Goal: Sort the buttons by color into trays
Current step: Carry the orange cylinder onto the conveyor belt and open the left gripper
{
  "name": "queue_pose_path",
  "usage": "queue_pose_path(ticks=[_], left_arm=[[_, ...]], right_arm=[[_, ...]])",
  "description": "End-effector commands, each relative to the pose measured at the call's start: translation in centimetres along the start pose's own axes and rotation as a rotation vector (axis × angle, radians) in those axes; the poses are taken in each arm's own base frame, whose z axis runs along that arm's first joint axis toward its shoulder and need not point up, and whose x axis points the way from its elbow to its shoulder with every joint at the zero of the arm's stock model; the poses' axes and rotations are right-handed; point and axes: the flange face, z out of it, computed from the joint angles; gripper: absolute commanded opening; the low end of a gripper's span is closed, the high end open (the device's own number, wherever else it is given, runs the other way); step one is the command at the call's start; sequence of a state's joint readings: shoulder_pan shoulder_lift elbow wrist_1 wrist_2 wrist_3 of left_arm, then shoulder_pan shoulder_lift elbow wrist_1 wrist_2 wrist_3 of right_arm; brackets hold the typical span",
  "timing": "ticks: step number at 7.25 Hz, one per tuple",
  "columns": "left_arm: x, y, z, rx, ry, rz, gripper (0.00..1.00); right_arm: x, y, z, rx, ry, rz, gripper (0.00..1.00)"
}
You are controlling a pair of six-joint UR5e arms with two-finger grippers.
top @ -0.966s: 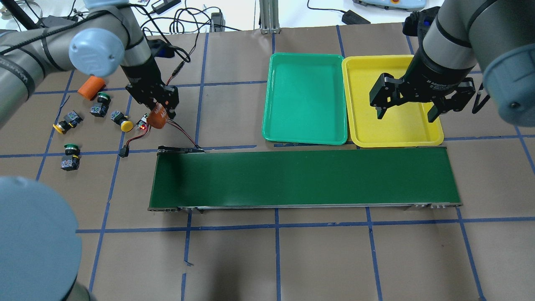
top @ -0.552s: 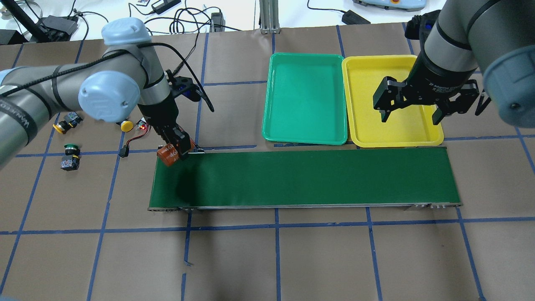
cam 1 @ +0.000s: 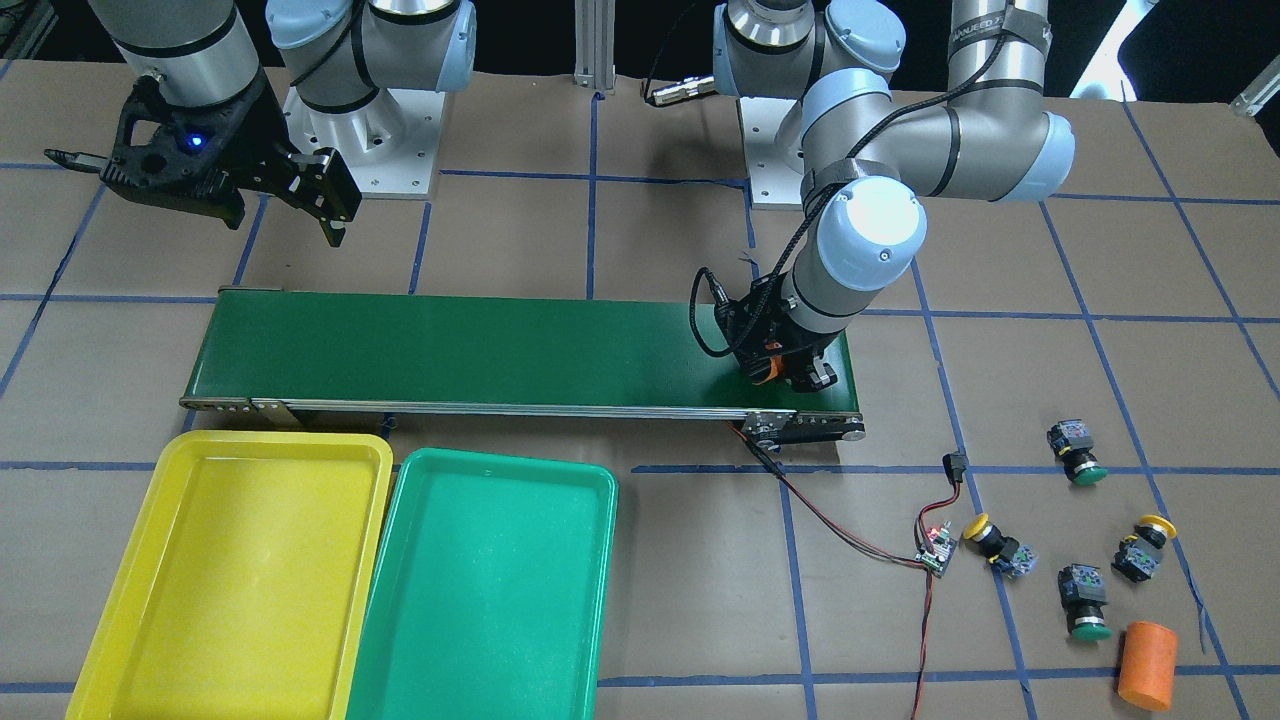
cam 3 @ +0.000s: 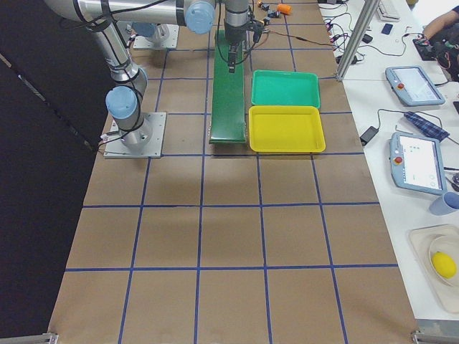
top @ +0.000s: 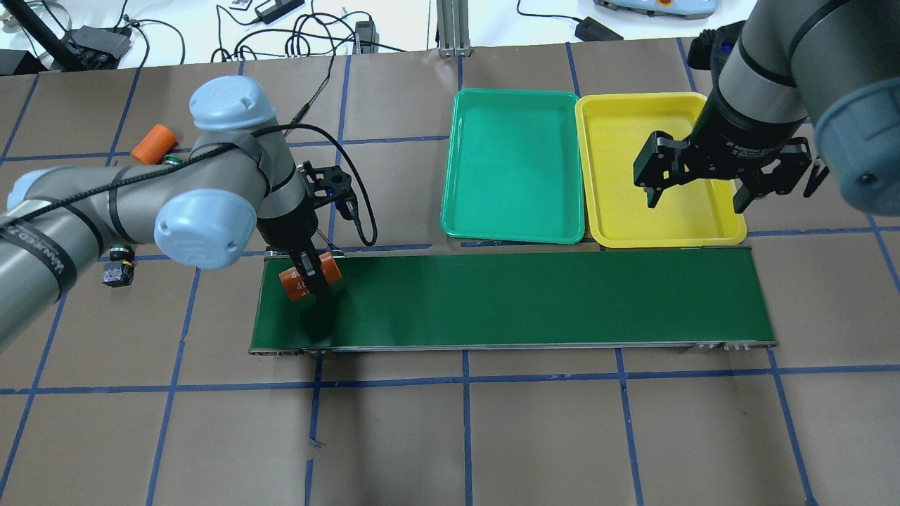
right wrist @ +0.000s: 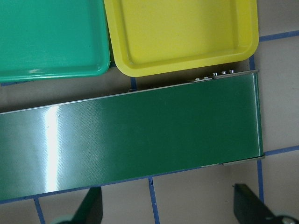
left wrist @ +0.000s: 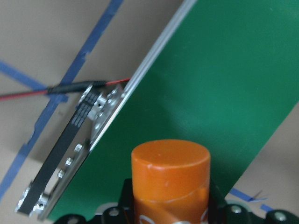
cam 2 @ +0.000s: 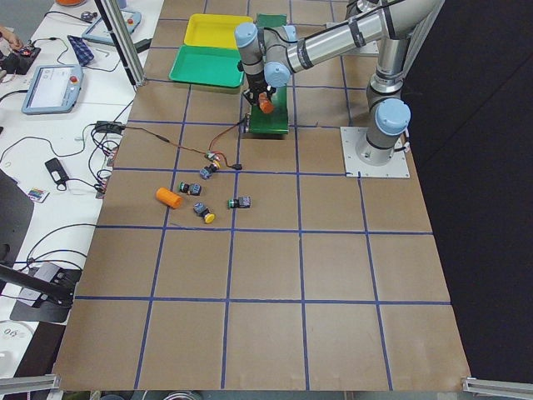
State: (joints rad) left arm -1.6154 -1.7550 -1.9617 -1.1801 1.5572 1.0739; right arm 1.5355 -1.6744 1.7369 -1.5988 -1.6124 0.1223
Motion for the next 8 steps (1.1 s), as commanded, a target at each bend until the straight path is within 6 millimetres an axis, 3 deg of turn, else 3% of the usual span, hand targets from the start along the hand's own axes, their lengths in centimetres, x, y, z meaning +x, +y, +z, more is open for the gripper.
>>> queue_pose_path(ticks=[1,3,4,6,8], left_arm=[[1.3,0.4,-0.1,0.027,-0.036,-0.045,0.89],[0.3,1.1,-3.5,0.063,-0.088,-0.102,0.92],[-3.5,3.3,-5.9,0.082,-0.101,-0.182,0.92],[-15.7,11.3,-8.8,0.123,-0.088,-0.400,0.92],[-26.5,15.7,-10.0,0.134,-0.109,-0.586,0.92]], right_arm=[[-0.6,0.6,-0.2,0.005,-0.019,-0.019,1.00],[-1.0,0.8,-0.5,0.012,-0.008,-0.056,1.00],[-1.2,0.2,-0.6,0.017,-0.012,-0.068,1.00],[-1.2,0.1,-0.9,0.020,-0.013,-0.068,1.00],[-1.2,0.1,-0.2,0.016,-0.013,-0.073,1.00]])
